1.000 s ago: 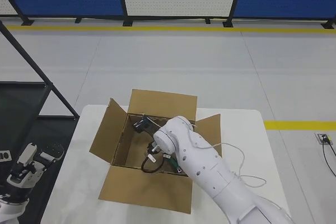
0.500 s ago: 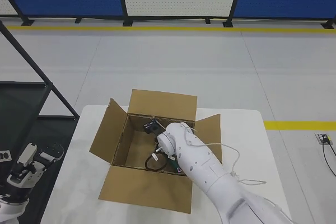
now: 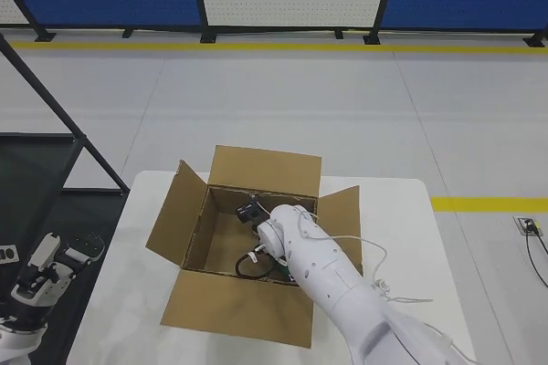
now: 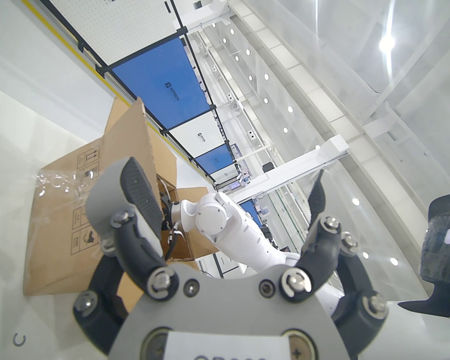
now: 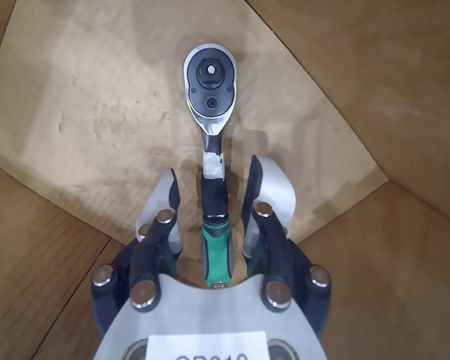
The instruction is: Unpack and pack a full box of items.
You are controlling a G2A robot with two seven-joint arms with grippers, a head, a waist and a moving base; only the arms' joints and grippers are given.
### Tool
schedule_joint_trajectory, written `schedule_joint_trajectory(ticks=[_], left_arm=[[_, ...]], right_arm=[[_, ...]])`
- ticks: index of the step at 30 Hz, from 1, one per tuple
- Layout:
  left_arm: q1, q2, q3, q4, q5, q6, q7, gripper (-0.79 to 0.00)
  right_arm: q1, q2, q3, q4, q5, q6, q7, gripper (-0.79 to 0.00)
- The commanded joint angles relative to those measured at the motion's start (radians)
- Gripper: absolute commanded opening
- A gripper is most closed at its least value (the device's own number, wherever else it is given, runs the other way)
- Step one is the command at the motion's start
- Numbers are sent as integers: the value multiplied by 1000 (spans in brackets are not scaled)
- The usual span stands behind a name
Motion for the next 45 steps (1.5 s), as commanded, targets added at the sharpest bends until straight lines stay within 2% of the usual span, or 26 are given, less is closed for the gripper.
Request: schedule_joint_trajectory(ticks=[1,8,17,21,22,23,24,28,35,45], left_arm=[[0,0,0,0,0,0,0,0],[0,0,0,0,0,0,0,0],[0,0,0,0,0,0,0,0],[0,0,0,0,0,0,0,0],[0,0,0,0,0,0,0,0],[0,0,0,0,0,0,0,0],[0,0,0,0,0,0,0,0],[0,0,0,0,0,0,0,0],[0,0,0,0,0,0,0,0],[0,0,0,0,0,0,0,0]], right_arm=[[0,-3,1,10,1,-2,-13,-449],[-4,-16,-7,31,-17,37,-51,-486],[0,-26,-2,57,-10,8,-38,-548],[2,-29,-1,61,-11,5,-35,-619],[2,-30,-1,63,-12,5,-33,-668],[2,-31,-1,66,-14,7,-30,-754],[2,-32,-1,69,-13,11,-23,-785],[4,-34,2,73,-11,10,-23,-785],[24,-26,24,70,19,-62,-52,-785],[47,14,76,79,88,-264,-116,-785]])
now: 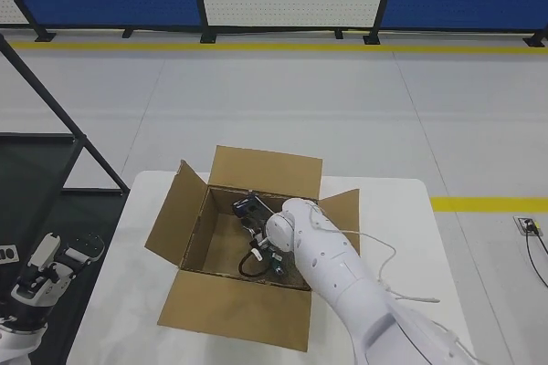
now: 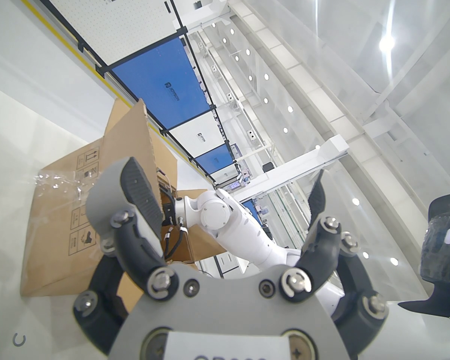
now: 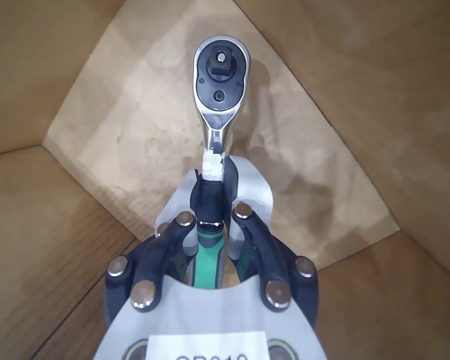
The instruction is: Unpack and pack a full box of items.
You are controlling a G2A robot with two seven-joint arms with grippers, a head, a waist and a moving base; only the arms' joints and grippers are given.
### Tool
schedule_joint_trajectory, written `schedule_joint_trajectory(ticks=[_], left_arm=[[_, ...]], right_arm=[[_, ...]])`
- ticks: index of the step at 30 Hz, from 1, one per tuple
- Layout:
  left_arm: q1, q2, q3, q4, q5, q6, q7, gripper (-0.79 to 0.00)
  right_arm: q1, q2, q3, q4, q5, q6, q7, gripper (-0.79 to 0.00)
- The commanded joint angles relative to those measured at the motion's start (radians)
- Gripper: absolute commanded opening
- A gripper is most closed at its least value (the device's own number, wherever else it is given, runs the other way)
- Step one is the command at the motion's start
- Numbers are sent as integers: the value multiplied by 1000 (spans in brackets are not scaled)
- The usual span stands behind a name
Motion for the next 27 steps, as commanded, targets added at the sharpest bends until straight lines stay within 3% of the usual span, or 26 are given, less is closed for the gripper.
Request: schedule_joint_trajectory(ticks=[1,11,19,27], left_arm=[[0,0,0,0,0,0,0,0],[0,0,0,0,0,0,0,0],[0,0,0,0,0,0,0,0],[0,0,0,0,0,0,0,0]], right_arm=[[2,11,10,2,11,-40,-13,-785],[-8,46,28,-31,12,-100,-17,-785],[-11,94,77,-52,79,-347,-10,-785],[-50,144,109,-134,96,-513,-37,-785]])
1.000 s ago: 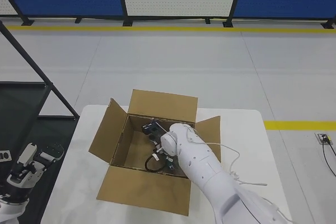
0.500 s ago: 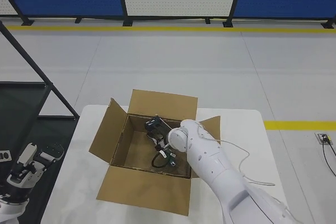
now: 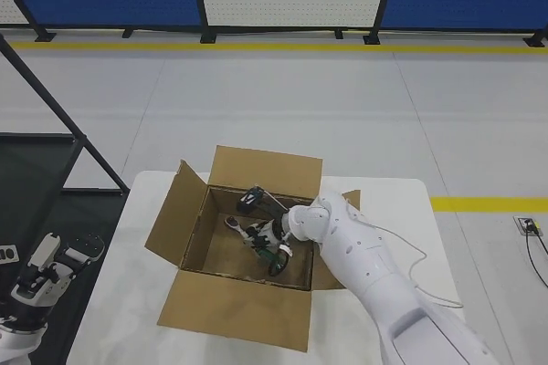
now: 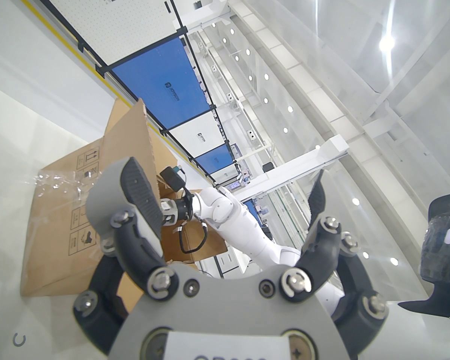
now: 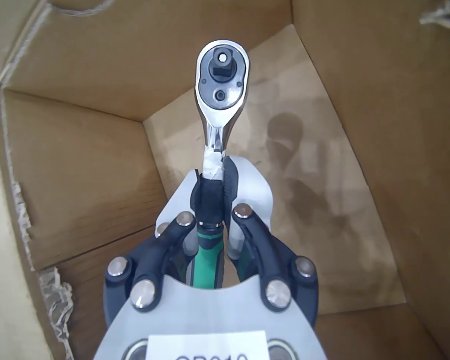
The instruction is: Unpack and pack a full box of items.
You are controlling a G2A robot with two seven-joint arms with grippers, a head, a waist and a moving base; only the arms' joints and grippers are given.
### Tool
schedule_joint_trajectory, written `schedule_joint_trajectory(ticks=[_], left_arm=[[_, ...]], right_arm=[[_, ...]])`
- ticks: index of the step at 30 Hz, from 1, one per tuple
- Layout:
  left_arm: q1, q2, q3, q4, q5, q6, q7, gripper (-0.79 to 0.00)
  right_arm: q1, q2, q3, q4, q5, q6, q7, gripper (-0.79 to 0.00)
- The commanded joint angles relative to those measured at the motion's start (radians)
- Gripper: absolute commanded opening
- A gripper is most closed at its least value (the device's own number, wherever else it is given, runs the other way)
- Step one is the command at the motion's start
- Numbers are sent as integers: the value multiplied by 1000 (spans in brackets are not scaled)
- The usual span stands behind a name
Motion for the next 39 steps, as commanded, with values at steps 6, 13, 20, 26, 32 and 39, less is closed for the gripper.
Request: schedule_joint_trajectory(ticks=[6,13,20,26,32,39], left_arm=[[0,0,0,0,0,0,0,0],[0,0,0,0,0,0,0,0],[0,0,0,0,0,0,0,0],[0,0,0,0,0,0,0,0],[0,0,0,0,0,0,0,0],[0,0,0,0,0,0,0,0]], right_arm=[[-66,53,33,-146,-19,-88,-47,-785],[-202,116,98,-438,-58,-45,-59,-785],[-413,179,200,-836,-77,19,-3,-785],[-501,200,238,-989,-69,61,40,-785],[-501,200,238,-989,-69,61,40,-785],[-508,201,238,-994,-70,69,30,-785]])
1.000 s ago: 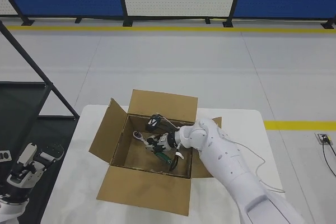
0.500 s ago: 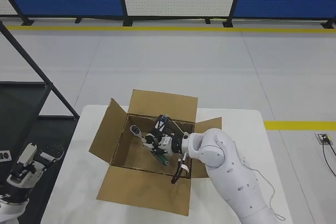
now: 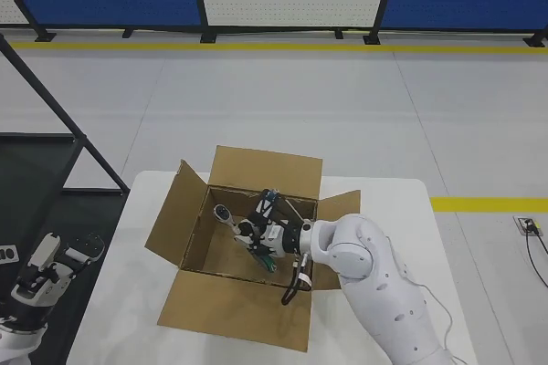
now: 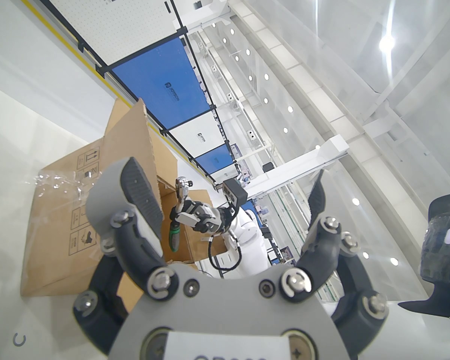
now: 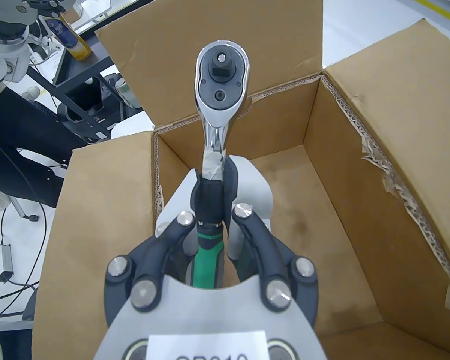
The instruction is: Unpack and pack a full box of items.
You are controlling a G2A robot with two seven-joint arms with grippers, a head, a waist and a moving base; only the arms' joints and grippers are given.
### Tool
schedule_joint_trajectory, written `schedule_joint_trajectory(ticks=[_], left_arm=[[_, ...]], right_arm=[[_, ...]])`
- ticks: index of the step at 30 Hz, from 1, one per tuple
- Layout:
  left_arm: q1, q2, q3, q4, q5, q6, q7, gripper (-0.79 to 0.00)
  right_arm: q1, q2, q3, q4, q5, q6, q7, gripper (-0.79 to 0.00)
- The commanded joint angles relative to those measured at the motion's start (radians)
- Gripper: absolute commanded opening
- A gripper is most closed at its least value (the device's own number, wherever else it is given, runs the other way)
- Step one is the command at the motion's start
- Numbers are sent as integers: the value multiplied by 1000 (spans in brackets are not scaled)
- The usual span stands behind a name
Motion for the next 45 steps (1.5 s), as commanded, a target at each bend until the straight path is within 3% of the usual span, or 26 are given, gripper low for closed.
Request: schedule_joint_trajectory(ticks=[1,12,21,27,35,45], left_arm=[[0,0,0,0,0,0,0,0],[0,0,0,0,0,0,0,0],[0,0,0,0,0,0,0,0],[0,0,0,0,0,0,0,0],[0,0,0,0,0,0,0,0],[0,0,0,0,0,0,0,0]], right_arm=[[-15,2,-1,-14,-5,15,-21,-785],[-139,39,104,-272,12,47,-106,-785],[-365,81,266,-671,-31,118,-103,-785],[-498,102,384,-836,-49,159,-113,-785],[-658,123,547,-926,-11,216,-153,-785],[-797,143,720,-837,89,235,-233,-785]])
